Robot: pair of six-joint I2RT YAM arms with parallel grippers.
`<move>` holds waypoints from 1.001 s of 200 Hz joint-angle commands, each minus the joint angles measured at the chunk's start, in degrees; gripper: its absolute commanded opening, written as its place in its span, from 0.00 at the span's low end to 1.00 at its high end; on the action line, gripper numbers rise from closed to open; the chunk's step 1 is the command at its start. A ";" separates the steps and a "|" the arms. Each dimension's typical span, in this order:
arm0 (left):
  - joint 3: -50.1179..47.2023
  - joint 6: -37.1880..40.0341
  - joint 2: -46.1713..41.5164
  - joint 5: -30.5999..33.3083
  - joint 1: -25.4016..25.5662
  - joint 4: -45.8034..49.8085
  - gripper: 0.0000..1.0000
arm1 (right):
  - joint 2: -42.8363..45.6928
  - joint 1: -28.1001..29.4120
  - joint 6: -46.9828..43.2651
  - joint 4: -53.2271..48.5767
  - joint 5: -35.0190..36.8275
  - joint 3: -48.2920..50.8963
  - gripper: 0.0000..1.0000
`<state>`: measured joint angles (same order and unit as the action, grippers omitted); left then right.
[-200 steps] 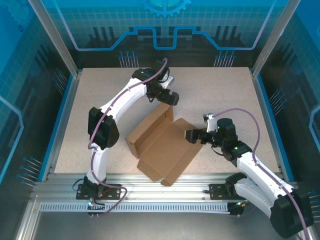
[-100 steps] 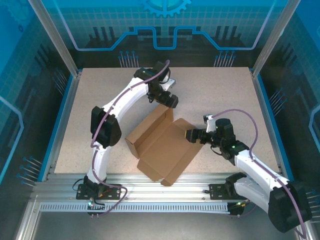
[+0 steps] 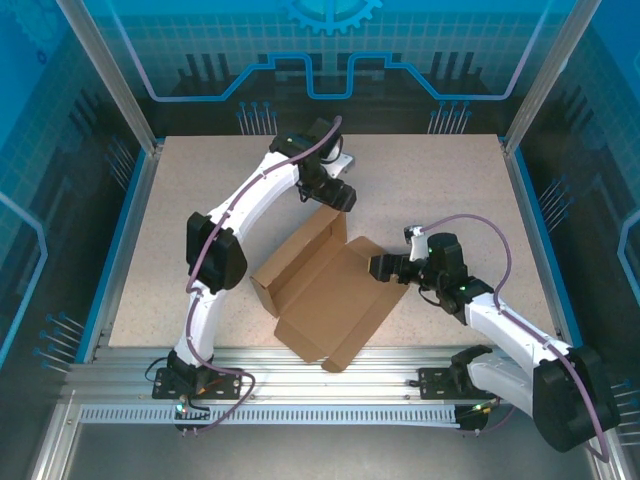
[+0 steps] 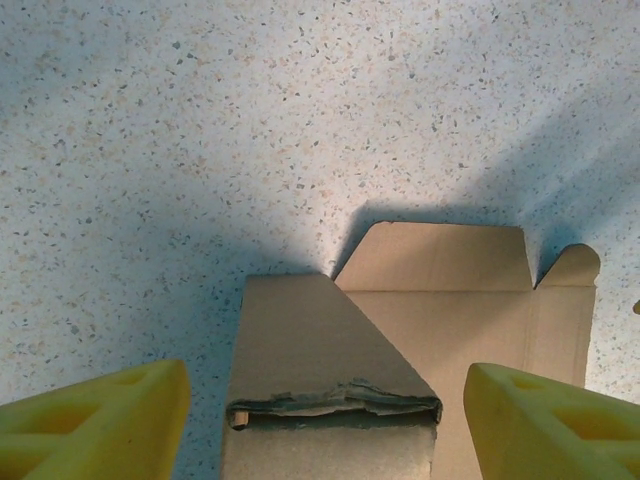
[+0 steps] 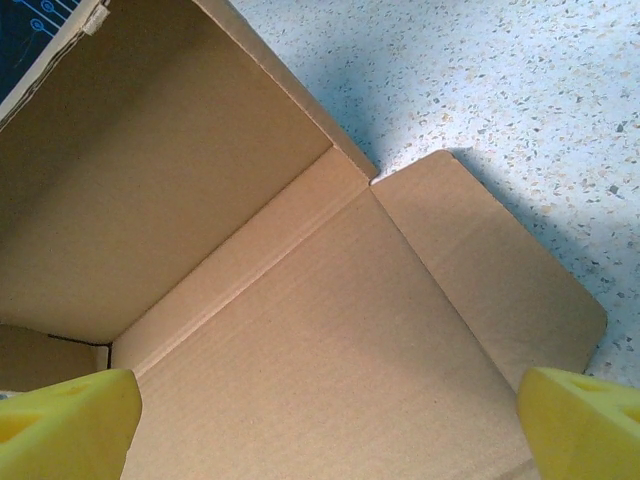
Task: Fold the paper box
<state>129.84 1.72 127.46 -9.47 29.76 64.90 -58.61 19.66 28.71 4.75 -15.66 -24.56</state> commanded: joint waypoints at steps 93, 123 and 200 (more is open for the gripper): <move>1.91 2.42 2.17 -2.39 0.54 4.27 0.75 | 0.51 -0.59 -0.34 0.86 -0.58 -1.12 0.98; 1.91 2.06 2.26 -2.35 0.64 3.75 0.69 | 1.21 -0.59 -0.45 0.35 -0.32 -0.84 0.98; 1.65 -0.14 1.84 -4.11 -0.19 2.61 0.59 | 0.09 -1.48 -1.39 -3.55 -2.59 -5.22 0.98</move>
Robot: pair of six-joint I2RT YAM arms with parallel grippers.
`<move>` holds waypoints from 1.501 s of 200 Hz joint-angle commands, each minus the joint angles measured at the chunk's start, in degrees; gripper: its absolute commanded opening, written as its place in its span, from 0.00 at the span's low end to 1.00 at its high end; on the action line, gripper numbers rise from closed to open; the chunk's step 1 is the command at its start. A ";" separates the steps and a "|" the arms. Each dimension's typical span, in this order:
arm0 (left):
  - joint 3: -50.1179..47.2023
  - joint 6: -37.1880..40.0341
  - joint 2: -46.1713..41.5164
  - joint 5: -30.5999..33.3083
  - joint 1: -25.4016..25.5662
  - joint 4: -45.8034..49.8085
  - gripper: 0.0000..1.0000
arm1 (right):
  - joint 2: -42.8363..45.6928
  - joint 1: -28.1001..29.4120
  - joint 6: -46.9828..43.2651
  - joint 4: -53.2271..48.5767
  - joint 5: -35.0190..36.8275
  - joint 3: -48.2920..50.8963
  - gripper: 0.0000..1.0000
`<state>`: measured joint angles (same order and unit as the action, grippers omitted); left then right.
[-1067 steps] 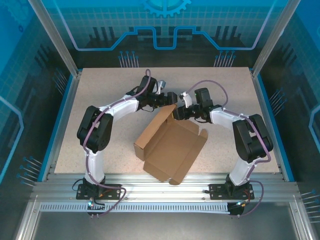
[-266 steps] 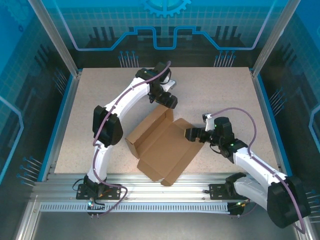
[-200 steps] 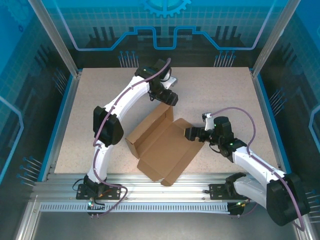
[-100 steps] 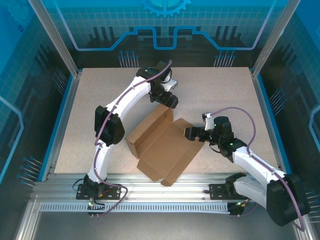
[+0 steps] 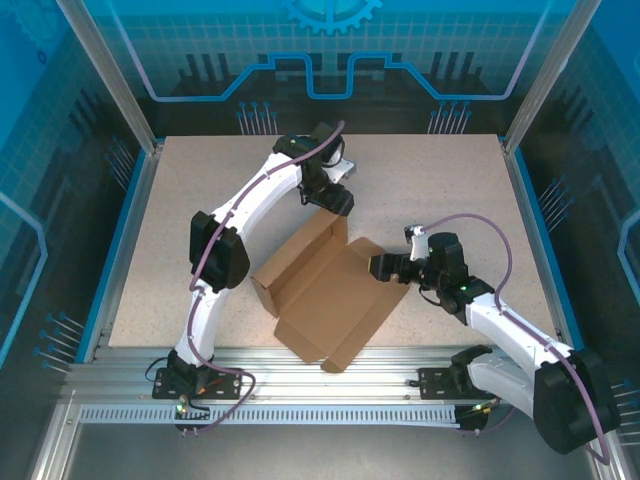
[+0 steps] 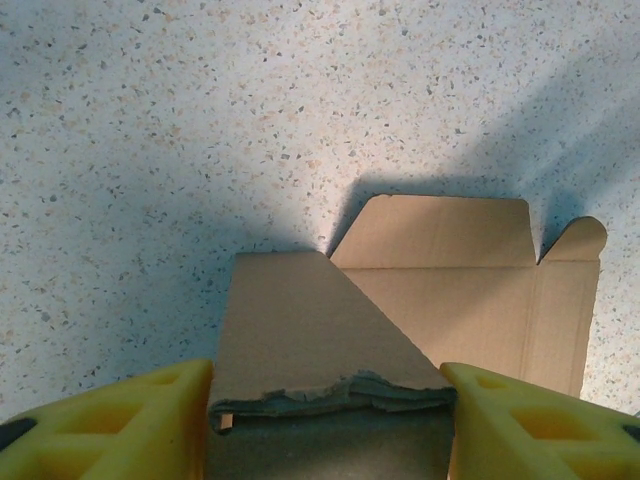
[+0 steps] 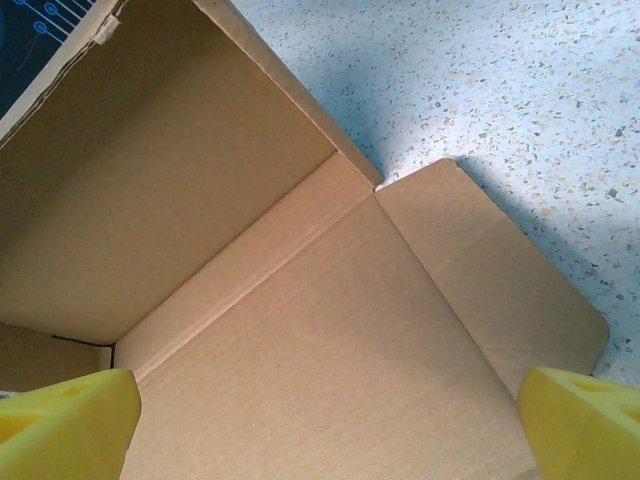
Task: Fold the paper box
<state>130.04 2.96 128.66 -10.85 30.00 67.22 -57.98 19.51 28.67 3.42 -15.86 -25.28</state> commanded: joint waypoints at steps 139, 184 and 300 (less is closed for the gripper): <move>-49.14 -34.54 -22.31 -23.50 -23.15 -49.06 0.57 | -4.43 -3.69 -11.11 -31.31 -7.83 -34.05 0.84; -65.00 -41.02 -28.65 -22.46 -27.72 -63.18 0.57 | -2.95 -5.76 -4.24 -28.65 -3.02 -30.08 0.81; -95.75 -50.71 -42.56 -11.82 -28.07 -85.42 0.57 | -1.06 -7.01 -12.90 -35.87 3.34 -30.82 0.86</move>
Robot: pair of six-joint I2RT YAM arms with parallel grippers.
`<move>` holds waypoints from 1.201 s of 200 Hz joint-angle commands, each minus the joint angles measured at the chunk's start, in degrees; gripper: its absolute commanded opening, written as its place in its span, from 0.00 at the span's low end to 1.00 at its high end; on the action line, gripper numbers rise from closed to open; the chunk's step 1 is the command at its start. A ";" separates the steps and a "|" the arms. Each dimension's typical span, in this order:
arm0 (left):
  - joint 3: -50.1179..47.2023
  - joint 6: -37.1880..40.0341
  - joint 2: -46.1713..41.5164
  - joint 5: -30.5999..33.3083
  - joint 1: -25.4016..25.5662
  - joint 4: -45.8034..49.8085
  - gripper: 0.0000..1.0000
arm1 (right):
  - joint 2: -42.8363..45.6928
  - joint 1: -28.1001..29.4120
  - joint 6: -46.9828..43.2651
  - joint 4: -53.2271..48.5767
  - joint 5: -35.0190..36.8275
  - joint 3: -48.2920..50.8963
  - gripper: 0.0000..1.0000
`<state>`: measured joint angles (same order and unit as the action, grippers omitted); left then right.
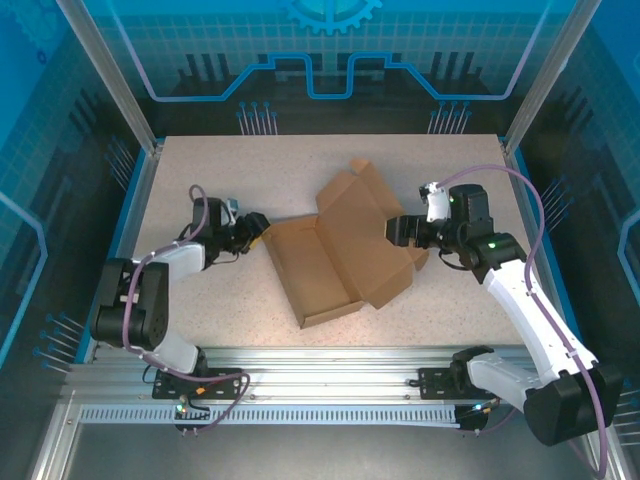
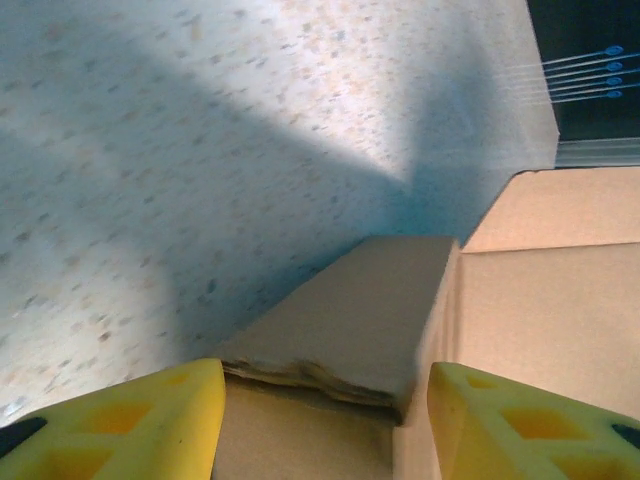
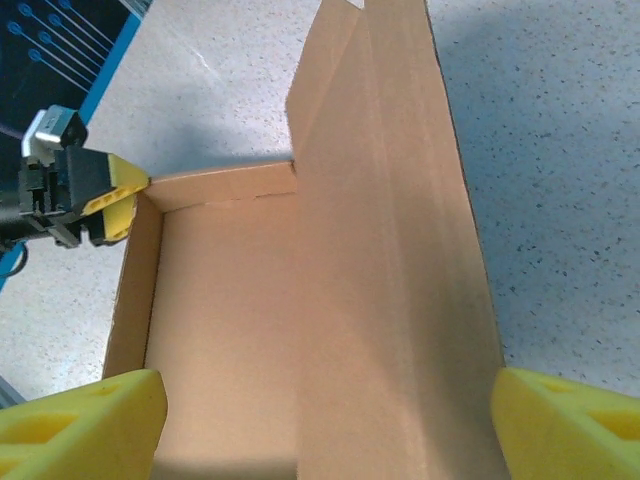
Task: Fold the paper box
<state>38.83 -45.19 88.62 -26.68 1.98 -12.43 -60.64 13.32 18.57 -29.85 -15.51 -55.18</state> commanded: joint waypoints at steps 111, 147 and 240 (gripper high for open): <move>-9.30 -3.12 -6.94 6.16 3.56 -7.06 0.58 | 4.87 0.42 -3.60 -4.90 -4.20 4.03 0.71; -7.88 3.00 -10.56 4.31 3.56 -3.12 0.64 | 5.14 4.44 -3.16 -5.20 -0.80 4.46 0.62; 4.76 20.22 -12.87 -3.51 3.56 6.38 0.70 | -5.46 6.24 -13.63 -12.52 -4.47 -7.87 0.21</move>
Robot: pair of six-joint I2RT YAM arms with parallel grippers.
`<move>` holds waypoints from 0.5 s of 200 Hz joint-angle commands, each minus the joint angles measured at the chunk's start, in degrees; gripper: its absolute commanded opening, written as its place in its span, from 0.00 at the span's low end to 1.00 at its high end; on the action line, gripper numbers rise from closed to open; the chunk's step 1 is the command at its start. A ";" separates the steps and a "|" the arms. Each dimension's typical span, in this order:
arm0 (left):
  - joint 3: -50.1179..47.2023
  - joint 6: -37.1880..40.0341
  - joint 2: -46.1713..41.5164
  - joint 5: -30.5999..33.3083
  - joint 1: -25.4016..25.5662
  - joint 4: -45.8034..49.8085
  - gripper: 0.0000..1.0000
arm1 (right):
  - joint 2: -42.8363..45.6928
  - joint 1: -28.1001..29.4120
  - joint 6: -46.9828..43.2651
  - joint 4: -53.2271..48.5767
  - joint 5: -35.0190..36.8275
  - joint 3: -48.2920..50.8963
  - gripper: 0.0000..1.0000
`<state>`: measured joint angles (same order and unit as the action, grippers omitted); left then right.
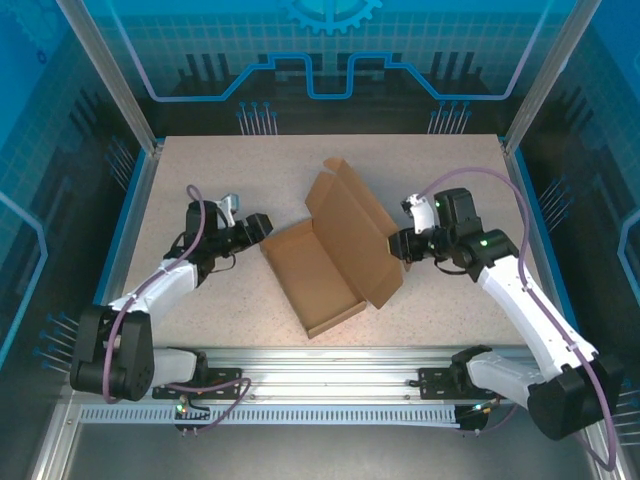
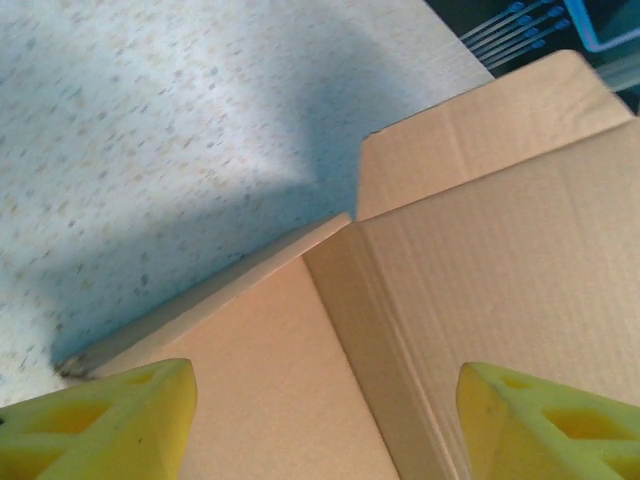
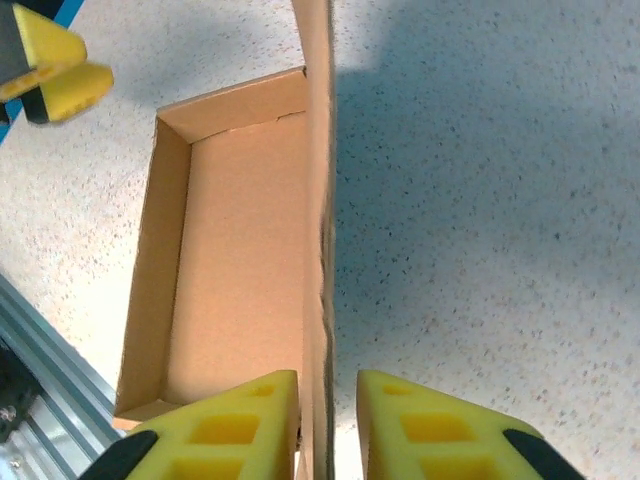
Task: Fold the paper box
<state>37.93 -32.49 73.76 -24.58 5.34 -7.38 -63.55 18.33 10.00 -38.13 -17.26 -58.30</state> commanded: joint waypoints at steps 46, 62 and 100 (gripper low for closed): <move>15.92 16.81 10.96 -6.51 0.19 2.46 0.70 | -9.66 2.40 -10.06 -6.71 -3.50 -10.93 0.18; 19.16 20.26 13.52 -7.96 0.19 3.43 0.70 | -10.91 2.50 -10.95 -6.52 -4.45 -12.61 0.18; 26.51 26.02 18.15 -13.11 0.19 5.57 0.70 | -14.29 2.50 -13.96 -8.26 -7.40 -16.75 0.20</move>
<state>59.66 -13.10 90.02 -32.80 5.43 -3.64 -76.14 20.16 -0.38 -43.72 -21.19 -71.42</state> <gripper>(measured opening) 0.700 0.188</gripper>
